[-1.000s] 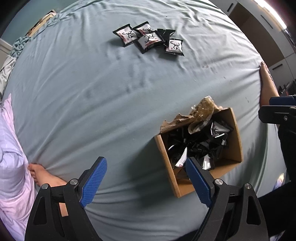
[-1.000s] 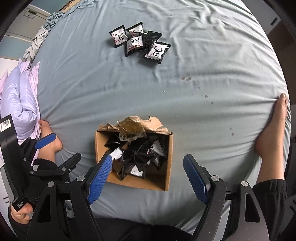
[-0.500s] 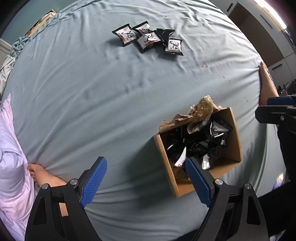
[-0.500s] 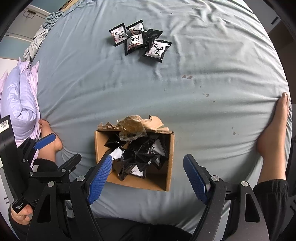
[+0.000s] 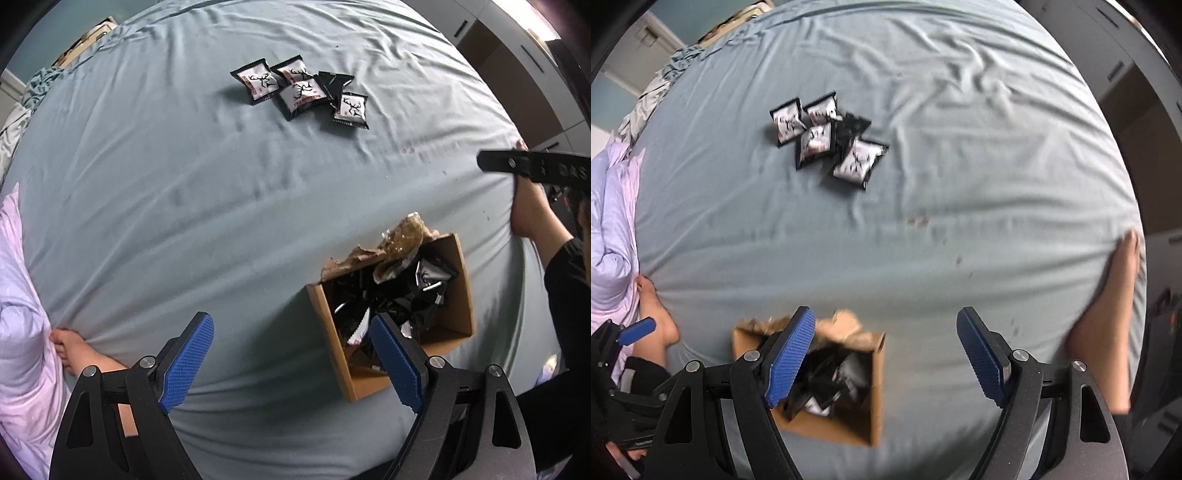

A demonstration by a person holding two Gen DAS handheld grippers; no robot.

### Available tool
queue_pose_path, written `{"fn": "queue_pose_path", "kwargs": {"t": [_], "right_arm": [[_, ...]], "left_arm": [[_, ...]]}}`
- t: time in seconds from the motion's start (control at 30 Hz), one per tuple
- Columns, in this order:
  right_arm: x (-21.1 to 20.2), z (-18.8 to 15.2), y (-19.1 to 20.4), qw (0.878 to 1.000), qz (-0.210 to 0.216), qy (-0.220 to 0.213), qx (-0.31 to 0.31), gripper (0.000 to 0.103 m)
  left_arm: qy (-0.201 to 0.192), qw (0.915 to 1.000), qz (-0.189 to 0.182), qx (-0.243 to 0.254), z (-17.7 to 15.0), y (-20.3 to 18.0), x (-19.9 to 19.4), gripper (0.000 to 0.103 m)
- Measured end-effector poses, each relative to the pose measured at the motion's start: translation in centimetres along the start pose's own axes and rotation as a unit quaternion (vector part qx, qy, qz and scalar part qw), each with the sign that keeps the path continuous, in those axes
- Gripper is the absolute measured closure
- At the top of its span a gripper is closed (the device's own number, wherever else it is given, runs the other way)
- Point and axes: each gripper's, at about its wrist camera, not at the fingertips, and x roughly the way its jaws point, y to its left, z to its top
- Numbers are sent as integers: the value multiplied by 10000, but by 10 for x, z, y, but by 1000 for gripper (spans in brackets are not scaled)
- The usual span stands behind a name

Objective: Organize snacks
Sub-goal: 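Move the right gripper to the pile and grasp a black packet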

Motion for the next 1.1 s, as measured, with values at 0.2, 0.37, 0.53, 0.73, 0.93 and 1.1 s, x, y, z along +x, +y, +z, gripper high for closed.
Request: {"fn": "queue_pose_path", "kwargs": {"t": [0.2, 0.37, 0.53, 0.73, 0.93, 1.1], "right_arm": [[37, 26, -9, 9990, -392, -202, -10, 24], [93, 46, -14, 9993, 69, 228, 295, 24], [144, 74, -5, 9933, 661, 586, 744, 24], [182, 115, 23, 9976, 308, 324, 537, 24], [193, 116, 51, 9991, -56, -109, -410, 26], [178, 90, 47, 9952, 228, -186, -933, 65]], "left_arm": [[129, 9999, -18, -39, 4, 14, 18, 15], [428, 9988, -61, -232, 6, 33, 47, 15], [554, 9973, -78, -478, 12, 54, 66, 15], [632, 9946, -133, -815, 18, 75, 82, 15], [710, 9934, -112, -895, 18, 80, 91, 15], [689, 9947, 31, -758, 18, 73, 93, 15]]}}
